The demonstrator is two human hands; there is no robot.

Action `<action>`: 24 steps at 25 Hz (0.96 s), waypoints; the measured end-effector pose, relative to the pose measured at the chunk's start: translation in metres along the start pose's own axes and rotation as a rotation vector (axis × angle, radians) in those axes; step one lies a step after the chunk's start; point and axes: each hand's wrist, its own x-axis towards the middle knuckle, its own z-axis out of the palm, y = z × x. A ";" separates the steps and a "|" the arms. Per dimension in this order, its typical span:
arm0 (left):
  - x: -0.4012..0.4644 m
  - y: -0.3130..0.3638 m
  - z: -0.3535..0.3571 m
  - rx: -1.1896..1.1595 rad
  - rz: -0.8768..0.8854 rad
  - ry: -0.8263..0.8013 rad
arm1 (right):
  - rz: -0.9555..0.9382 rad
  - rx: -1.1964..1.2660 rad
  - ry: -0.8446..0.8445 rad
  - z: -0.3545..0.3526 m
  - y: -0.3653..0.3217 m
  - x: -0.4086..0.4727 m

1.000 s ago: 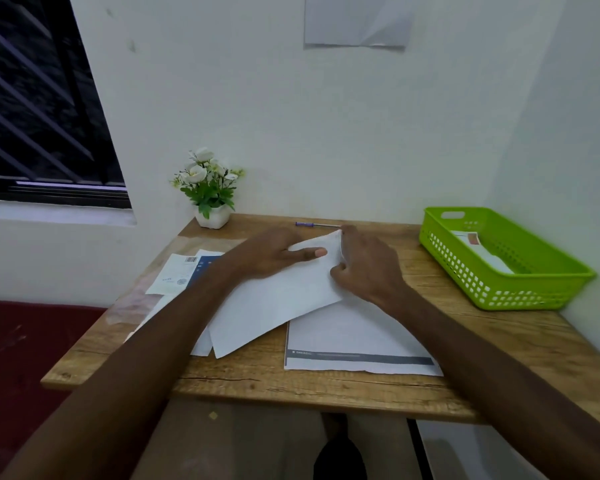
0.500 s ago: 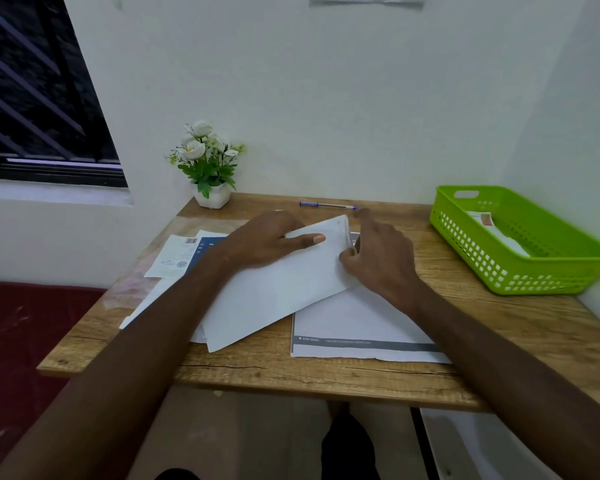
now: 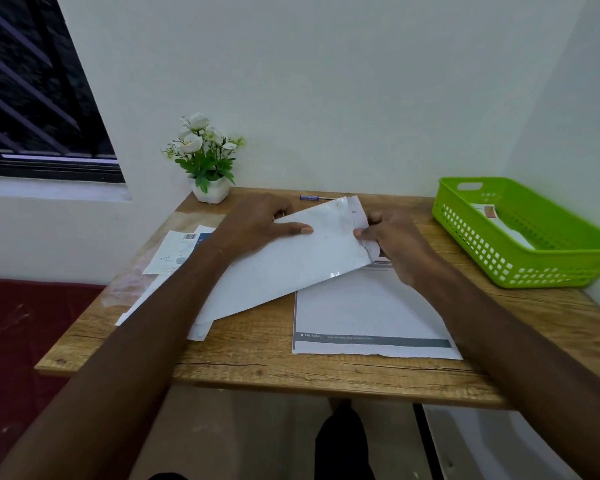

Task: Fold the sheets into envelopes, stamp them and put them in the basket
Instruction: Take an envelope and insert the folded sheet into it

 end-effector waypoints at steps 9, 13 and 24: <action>-0.007 0.023 0.031 0.337 -0.044 -0.238 | 0.254 0.404 0.093 -0.006 0.011 0.012; -0.008 0.017 0.027 0.288 -0.031 -0.224 | 0.244 0.340 0.048 -0.006 0.012 0.010; -0.010 0.019 0.024 0.129 0.012 -0.209 | 0.242 0.368 -0.028 -0.007 0.008 0.008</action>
